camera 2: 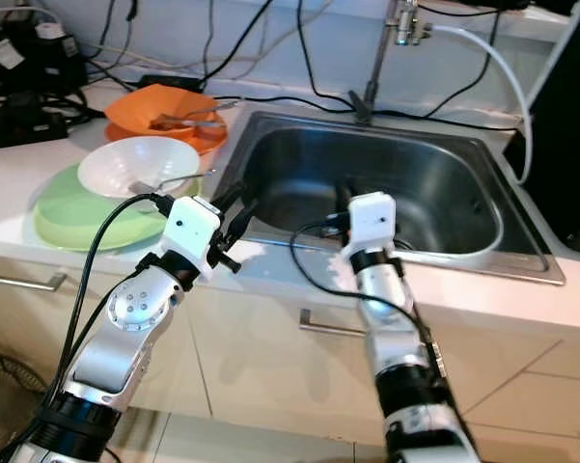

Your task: Kitchen organization

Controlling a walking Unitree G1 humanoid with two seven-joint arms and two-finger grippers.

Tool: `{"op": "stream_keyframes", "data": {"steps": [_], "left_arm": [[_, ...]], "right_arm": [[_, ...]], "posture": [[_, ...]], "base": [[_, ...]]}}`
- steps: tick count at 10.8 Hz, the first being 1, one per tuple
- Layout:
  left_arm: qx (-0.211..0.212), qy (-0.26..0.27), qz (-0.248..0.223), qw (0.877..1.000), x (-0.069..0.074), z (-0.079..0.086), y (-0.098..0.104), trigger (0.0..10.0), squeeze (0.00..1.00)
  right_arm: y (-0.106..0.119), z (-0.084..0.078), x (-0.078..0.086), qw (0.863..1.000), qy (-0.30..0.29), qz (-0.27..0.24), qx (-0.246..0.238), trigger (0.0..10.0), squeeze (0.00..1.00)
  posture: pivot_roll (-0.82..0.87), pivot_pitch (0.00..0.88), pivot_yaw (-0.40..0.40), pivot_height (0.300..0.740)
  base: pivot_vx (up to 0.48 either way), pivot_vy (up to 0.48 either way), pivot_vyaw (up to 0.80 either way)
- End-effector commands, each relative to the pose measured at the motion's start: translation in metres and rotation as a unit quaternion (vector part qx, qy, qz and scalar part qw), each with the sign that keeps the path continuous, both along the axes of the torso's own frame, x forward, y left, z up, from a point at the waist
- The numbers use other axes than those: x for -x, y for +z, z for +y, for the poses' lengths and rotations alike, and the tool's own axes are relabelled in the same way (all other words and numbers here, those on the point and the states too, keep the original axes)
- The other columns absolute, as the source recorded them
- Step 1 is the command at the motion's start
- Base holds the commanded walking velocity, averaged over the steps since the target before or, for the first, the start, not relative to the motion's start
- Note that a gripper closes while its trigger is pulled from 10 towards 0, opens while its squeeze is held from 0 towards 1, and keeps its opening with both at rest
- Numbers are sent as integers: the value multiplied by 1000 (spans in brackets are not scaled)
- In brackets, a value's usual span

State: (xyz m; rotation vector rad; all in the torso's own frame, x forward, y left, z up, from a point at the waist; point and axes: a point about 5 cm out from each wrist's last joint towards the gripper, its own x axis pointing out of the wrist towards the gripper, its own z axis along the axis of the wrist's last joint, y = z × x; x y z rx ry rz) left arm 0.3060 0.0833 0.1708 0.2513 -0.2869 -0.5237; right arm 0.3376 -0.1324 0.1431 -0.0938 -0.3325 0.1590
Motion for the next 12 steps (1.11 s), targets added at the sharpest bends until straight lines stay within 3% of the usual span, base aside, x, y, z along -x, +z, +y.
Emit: {"op": "stream_keyframes", "data": {"steps": [1, 4, 7, 12], "left_arm": [[-7, 3, -4, 1000, 1, 0, -1, 10000, 0], [-86, 49, -103, 990, -5, 6, 24, 10000, 0], [-118, 58, -142, 981, -2, 6, 29, 10000, 0], [-153, 84, -137, 975, -13, 10, 25, 10000, 0]], "right_arm": [[1, 6, 2, 1000, 11, 2, -4, 10000, 0], [-2, 40, 0, 999, 37, 30, -24, 10000, 0], [-6, 42, 3, 998, 38, 39, -30, 10000, 0], [-7, 40, 1, 998, 30, 49, -27, 10000, 0]], "posture": [[187, 0, -39, 740], [211, 0, -53, 740], [210, 0, -56, 740], [212, 4, -54, 740]], "base": [[0, 0, 0], [0, 0, 0], [0, 0, 0], [0, 0, 0]]}}
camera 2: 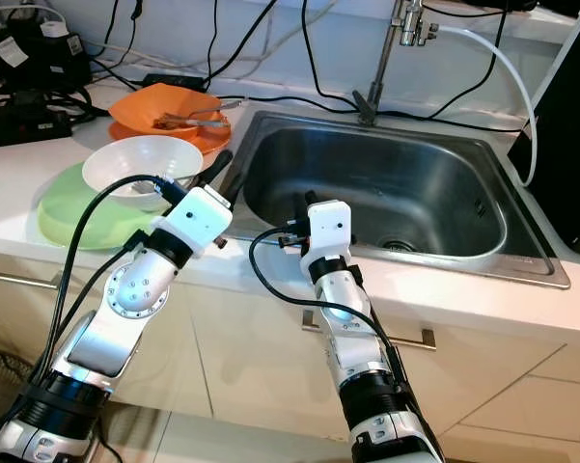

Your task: Kitchen organization

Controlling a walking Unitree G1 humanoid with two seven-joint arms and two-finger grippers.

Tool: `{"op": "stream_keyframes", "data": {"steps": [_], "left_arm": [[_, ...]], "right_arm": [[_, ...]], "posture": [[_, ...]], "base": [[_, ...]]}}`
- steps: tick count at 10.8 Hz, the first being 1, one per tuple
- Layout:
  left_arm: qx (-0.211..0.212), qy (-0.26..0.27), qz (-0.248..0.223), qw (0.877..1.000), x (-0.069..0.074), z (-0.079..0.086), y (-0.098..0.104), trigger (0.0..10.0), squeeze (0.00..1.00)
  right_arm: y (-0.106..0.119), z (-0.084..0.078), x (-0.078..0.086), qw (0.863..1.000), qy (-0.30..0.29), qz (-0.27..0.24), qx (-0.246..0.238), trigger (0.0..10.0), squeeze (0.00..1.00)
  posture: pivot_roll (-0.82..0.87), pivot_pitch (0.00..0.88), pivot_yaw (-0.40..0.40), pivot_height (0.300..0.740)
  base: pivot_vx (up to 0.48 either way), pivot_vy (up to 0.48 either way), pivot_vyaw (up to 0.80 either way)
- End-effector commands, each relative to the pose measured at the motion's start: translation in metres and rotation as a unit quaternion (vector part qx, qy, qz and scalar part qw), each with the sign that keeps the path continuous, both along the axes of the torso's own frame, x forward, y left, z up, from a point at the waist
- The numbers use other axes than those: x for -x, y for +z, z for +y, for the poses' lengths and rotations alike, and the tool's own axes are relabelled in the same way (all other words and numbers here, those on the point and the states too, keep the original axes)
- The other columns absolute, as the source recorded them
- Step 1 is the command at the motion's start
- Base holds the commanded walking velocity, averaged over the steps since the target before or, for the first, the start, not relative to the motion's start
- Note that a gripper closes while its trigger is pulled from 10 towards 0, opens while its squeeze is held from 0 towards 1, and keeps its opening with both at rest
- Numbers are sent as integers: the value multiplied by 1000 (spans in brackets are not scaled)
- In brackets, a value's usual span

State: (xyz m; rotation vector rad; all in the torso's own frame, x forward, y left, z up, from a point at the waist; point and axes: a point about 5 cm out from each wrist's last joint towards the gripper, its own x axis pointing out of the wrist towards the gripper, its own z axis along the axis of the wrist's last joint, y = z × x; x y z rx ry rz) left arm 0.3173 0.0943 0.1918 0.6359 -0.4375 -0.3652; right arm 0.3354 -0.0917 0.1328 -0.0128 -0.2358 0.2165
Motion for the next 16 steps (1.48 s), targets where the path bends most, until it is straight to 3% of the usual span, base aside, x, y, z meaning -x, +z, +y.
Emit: {"op": "stream_keyframes", "data": {"steps": [1, 7, 16], "left_arm": [[-8, 5, -4, 1000, -3, -1, 2, 10000, 0], [-29, 22, -6, 999, -14, 0, 0, 10000, 0], [-40, 62, 9, 997, -25, 13, -5, 10000, 0]], "right_arm": [[3, -1, -1, 1000, -4, -3, 4, 10000, 0], [1, -4, -2, 1000, -12, 1, 3, 10000, 0], [1, 2, -4, 1000, -12, 4, -5, 10000, 0]], "posture": [[211, 3, -53, 740], [207, 0, -46, 740], [208, 0, -34, 740]], "base": [[0, 0, 0], [0, 0, 0], [0, 0, 0]]}}
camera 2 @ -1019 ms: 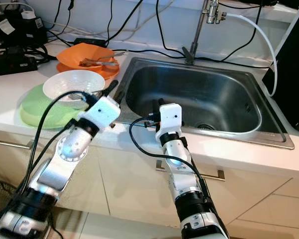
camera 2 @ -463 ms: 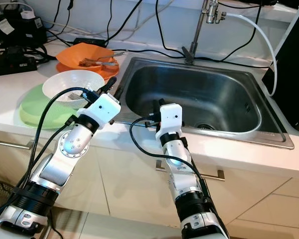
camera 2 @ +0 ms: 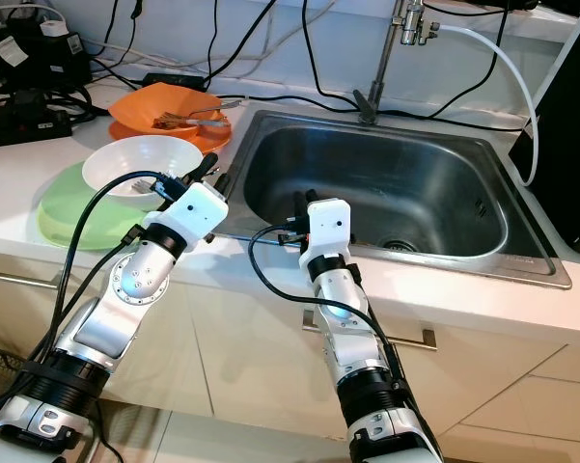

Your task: Kitchen organization

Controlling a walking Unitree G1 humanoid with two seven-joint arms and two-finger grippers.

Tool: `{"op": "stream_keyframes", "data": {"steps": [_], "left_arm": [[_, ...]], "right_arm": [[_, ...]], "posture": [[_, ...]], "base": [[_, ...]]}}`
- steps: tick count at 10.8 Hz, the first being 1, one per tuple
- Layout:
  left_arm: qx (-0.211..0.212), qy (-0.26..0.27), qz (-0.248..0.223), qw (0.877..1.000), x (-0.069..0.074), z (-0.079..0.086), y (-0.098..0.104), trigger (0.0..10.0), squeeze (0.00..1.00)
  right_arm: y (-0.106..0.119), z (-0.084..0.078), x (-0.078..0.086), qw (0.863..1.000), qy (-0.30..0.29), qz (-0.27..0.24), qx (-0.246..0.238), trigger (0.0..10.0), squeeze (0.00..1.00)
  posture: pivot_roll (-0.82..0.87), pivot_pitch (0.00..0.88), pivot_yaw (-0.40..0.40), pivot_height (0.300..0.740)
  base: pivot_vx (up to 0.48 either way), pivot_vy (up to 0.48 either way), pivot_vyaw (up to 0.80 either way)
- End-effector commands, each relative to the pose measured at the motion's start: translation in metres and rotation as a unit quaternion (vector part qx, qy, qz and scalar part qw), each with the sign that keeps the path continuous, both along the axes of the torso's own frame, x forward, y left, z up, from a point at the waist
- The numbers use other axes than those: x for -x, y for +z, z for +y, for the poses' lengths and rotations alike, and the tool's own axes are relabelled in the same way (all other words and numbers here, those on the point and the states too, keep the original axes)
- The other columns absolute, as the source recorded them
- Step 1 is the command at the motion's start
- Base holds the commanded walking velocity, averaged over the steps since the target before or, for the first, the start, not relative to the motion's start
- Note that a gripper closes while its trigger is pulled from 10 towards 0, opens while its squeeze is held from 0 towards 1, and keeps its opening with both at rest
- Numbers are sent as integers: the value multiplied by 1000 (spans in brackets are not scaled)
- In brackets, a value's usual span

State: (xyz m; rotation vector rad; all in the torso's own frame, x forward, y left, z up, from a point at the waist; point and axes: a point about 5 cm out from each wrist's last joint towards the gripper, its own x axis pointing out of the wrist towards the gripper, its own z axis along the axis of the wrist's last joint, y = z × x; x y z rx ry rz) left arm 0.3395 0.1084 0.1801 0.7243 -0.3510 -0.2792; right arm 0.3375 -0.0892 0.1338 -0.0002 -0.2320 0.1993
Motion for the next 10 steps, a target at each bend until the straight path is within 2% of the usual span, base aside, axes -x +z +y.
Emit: {"op": "stream_keyframes", "data": {"steps": [1, 3, 4, 5, 10], "left_arm": [[-6, 8, -6, 1000, -5, 2, 6, 10000, 0], [-14, 14, -3, 1000, -7, 3, 5, 10000, 0], [-14, 13, -3, 1000, -7, 3, 5, 7216, 0], [-12, 15, -5, 1000, -8, 3, 6, 0, 0], [-18, 15, -7, 1000, -8, 4, 5, 0, 0]], "right_arm": [[0, -1, -2, 1000, -6, 2, 0, 10000, 0], [1, 1, -1, 1000, -3, 1, -1, 10000, 0], [0, 1, -1, 1000, -3, 2, -1, 10000, 0], [-1, 1, -1, 1000, -3, 3, 0, 10000, 0], [-2, 1, 0, 1000, -5, 4, -1, 10000, 0]], "posture": [[209, 0, -33, 740], [211, 0, -34, 740], [211, 0, -34, 740], [207, 0, -34, 740], [208, 0, -35, 740]], "base": [[0, 0, 0], [0, 0, 0], [0, 0, 0], [0, 0, 0], [0, 0, 0]]}}
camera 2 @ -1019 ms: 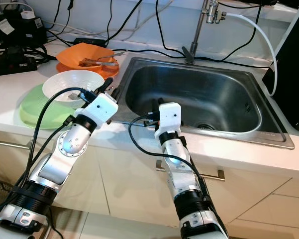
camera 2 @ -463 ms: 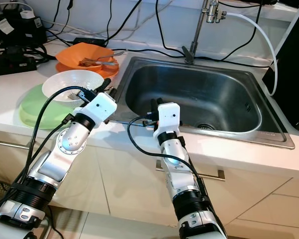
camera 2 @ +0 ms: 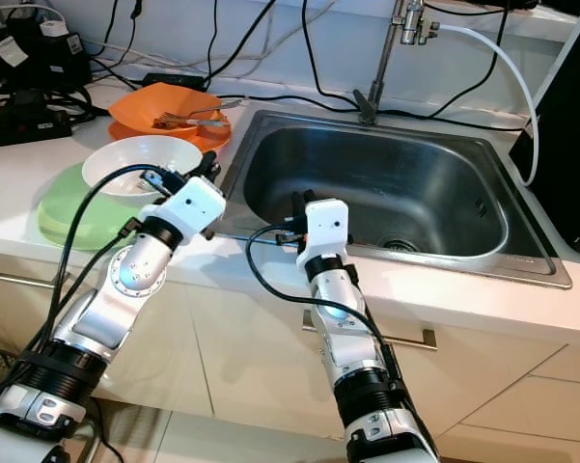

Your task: Kitchen organization

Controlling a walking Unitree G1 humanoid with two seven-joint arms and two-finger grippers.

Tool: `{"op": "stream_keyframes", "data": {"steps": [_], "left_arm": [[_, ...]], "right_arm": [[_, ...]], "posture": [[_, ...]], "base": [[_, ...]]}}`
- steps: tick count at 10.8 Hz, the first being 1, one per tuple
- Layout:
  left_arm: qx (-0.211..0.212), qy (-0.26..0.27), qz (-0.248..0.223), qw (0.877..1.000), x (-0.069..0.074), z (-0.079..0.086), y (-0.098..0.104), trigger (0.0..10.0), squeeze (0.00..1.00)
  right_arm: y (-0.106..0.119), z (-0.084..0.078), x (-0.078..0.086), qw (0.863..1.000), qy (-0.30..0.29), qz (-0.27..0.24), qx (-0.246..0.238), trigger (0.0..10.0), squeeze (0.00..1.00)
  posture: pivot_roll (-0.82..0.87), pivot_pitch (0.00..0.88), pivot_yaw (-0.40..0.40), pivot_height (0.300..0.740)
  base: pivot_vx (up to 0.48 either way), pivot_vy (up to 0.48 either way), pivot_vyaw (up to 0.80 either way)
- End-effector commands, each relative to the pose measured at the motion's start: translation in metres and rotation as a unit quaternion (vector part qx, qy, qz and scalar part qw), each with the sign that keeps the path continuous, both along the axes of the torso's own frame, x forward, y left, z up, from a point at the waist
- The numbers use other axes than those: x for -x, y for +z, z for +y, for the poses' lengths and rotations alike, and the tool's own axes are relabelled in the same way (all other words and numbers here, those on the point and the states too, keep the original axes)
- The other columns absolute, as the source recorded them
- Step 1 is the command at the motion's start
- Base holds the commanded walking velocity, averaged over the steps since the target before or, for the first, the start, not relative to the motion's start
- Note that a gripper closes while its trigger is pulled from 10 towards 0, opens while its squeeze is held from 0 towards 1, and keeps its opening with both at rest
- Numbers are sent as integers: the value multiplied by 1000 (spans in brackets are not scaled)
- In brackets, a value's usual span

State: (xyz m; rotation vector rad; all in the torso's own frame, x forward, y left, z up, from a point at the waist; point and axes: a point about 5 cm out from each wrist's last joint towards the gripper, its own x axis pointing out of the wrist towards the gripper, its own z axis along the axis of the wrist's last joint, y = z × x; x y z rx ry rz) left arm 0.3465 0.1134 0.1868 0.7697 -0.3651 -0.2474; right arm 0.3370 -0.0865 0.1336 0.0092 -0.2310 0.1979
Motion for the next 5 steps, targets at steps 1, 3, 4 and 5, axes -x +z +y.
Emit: {"op": "stream_keyframes", "data": {"steps": [1, 3, 4, 5], "left_arm": [[1, 1, 7, 1000, -1, -1, -2, 0, 0], [-5, 2, -3, 1000, -1, 0, 1, 0, 0], [-13, 5, -7, 1000, -2, 0, 1, 0, 0], [-17, 8, -12, 1000, -1, 0, 2, 0, 0]], "right_arm": [[-2, -2, 0, 1000, -5, 3, 4, 10000, 0], [-2, -1, 0, 1000, -3, 3, 3, 10000, 0], [-3, 0, 0, 1000, -2, 5, 3, 10000, 0], [-3, 0, 0, 1000, -2, 6, 4, 10000, 0]], "posture": [[208, 0, -34, 740], [210, 0, -34, 740], [213, 0, -37, 740], [214, 0, -37, 740]], "base": [[0, 0, 0], [0, 0, 0], [0, 0, 0], [0, 0, 0]]}}
